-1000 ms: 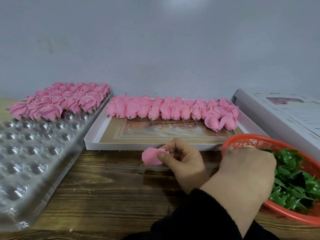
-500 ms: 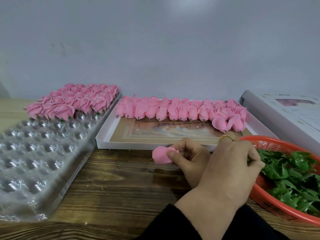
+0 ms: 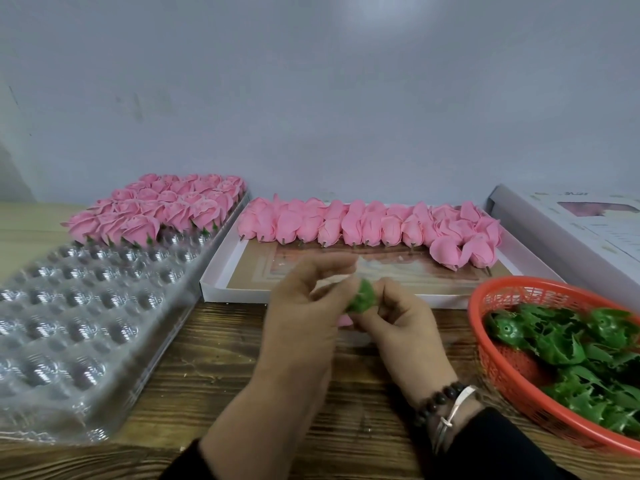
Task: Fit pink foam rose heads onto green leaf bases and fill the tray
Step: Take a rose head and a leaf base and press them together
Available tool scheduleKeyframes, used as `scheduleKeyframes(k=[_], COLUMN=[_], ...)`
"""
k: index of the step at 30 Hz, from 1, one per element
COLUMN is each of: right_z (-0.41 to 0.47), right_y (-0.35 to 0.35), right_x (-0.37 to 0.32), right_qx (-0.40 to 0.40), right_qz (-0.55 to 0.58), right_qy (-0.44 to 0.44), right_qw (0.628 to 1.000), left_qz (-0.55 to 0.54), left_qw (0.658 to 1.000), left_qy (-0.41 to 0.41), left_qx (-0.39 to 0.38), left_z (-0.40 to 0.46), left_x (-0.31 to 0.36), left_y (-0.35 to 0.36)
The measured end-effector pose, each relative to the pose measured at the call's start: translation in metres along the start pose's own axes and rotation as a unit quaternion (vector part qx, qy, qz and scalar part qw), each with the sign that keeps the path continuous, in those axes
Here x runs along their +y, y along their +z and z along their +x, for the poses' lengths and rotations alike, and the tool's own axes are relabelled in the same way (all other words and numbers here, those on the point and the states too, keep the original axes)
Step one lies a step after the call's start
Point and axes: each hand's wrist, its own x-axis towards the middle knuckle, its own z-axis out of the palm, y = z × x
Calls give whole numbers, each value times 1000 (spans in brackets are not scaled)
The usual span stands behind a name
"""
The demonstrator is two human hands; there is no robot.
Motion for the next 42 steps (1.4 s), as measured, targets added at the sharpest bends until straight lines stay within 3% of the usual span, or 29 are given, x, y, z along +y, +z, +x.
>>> scheduleKeyframes(k=[4,8,14,17,19,22,25,28,37,42], right_z=[0,-2,-4,-4,-4,-6,-8,-10,-18,-22], right_y=[5,6,1,2,2,0,0,1,7,5], right_x=[4,-1,-1,-6,-8,-11,-17,-23,-31,-28], right_qx=[7,10,27,27,28,69,110,129,87,89], right_qz=[12,33,55,61,62,82,102,109,46,-35], right_qy=[0,-2,1,0,-1,-22,-48,-67,-89,-102], right_qw=[1000,999,998,998,998,994,987,983,991,990], left_qz=[-56,112,251,286,228,42,-138,-225,-256,-174], left_qw=[997,992,962,948,965,996,979,958,945,967], left_qy=[-27,46,100,141,125,2,-103,-143,-199,-182], left_qx=[52,39,-35,-9,29,83,113,111,44,30], left_z=[4,3,1,3,5,11,16,19,15,5], left_x=[-10,-18,-22,-19,-18,-20,-20,-19,-28,-29], left_y=[-29,-35,-32,-34,-38,-43,-46,-46,-38,-39])
